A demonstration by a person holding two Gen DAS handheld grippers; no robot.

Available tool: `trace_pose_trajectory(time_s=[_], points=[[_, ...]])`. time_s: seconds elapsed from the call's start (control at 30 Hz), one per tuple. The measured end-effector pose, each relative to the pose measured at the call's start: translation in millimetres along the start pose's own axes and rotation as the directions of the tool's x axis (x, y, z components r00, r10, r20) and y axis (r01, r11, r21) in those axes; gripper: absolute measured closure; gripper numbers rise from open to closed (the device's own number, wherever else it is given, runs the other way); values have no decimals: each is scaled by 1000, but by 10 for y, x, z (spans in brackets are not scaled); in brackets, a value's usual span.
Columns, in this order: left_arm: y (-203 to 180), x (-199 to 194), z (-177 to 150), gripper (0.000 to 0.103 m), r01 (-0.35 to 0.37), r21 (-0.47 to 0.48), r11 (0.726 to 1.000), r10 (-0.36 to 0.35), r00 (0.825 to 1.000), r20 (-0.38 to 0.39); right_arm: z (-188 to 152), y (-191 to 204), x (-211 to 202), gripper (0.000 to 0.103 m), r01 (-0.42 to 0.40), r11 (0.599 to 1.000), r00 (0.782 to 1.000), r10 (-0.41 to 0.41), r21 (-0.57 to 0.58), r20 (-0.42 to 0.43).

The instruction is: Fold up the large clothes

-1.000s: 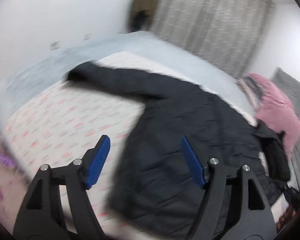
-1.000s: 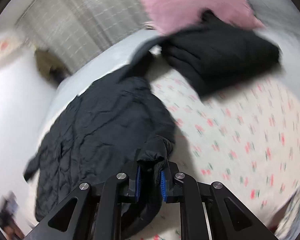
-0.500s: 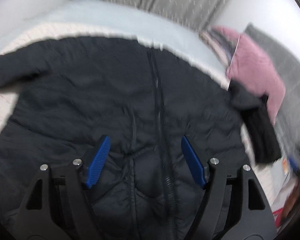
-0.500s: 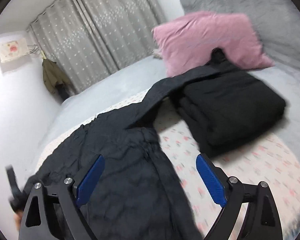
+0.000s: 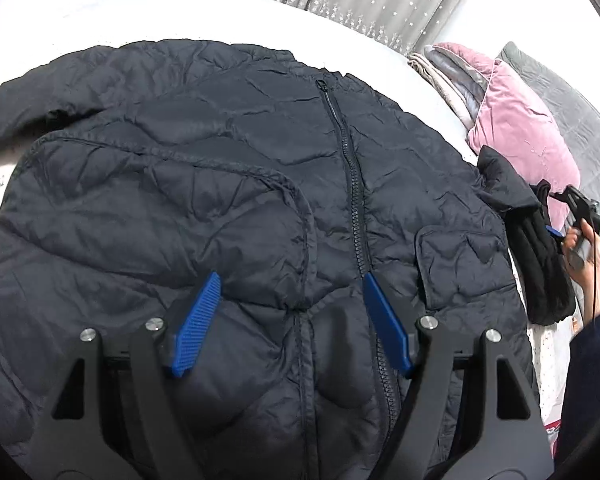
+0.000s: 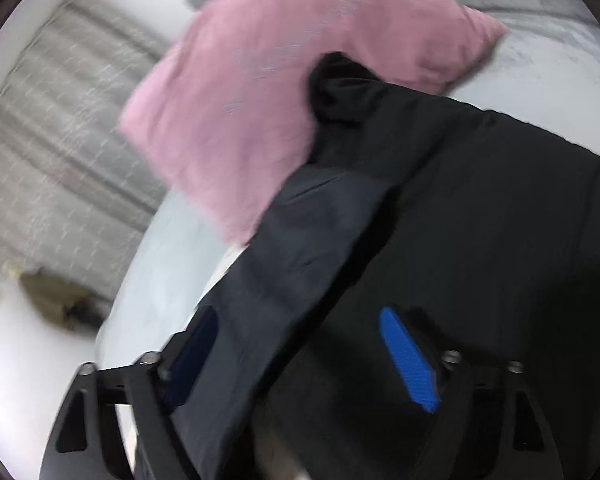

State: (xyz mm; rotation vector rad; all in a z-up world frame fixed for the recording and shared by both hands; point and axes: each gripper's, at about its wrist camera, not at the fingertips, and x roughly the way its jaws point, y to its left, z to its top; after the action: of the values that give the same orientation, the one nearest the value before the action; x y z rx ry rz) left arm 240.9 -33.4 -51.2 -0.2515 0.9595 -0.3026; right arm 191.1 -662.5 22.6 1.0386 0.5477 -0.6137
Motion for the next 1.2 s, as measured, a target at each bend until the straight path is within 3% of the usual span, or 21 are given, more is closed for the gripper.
trace_pose_trajectory(time_s=[0.03,0.13,0.17,0.2,0.27,0.33,0.37,0.43,0.5,0.63,0.73,0.8,0.97,1.07,1.13,1.2], points=[[6,2,6,29,-3,0,1000,3,1000,2,41,-46,85,34,6,1000,1000,-6,29,-4],[22,0,21,29,-15,13,1000,14,1000,14,87,-86,406,64,69,997,997,-67,46,-30],[34,-4,29,29,-22,15,1000,22,1000,19,87,-46,468,90,79,996,996,-78,28,-33],[53,-6,39,29,-25,14,1000,25,999,25,85,-14,475,97,71,997,997,-70,22,-31],[93,-9,61,29,-27,2,1000,27,999,33,56,125,327,98,81,997,997,-80,-21,23],[132,-1,79,29,-22,-15,1000,23,999,31,64,369,-20,99,120,981,983,-95,-156,157],[151,3,85,29,-20,-23,1000,20,999,29,63,454,-175,99,131,971,973,-87,-198,214],[179,6,96,29,-14,-35,999,15,1000,26,-4,654,-678,99,99,956,937,4,-278,349],[185,0,106,29,-8,-38,999,9,1000,27,-109,782,-931,99,121,941,913,20,-317,408],[245,-34,121,29,-23,-28,999,24,999,34,-349,1053,-786,99,217,879,919,-38,-424,392],[362,-93,174,29,-18,-65,998,21,999,45,-581,1120,-664,99,156,890,941,-2,-428,339],[469,-139,223,29,-14,-98,995,20,998,58,-805,1240,-769,99,122,879,938,50,-461,343],[643,-276,323,29,-27,-130,991,39,995,91,-1451,2033,-928,99,12,773,911,252,-634,325],[804,-364,382,29,-18,-168,986,38,993,116,-2054,2550,-1038,99,-116,652,883,413,-749,222],[919,-404,407,29,-15,-202,979,41,991,129,-2589,2848,-1048,99,-214,524,867,491,-824,87],[1052,-426,420,29,-11,-244,970,45,990,132,-3106,3047,-992,98,-272,419,865,501,-866,-29]])
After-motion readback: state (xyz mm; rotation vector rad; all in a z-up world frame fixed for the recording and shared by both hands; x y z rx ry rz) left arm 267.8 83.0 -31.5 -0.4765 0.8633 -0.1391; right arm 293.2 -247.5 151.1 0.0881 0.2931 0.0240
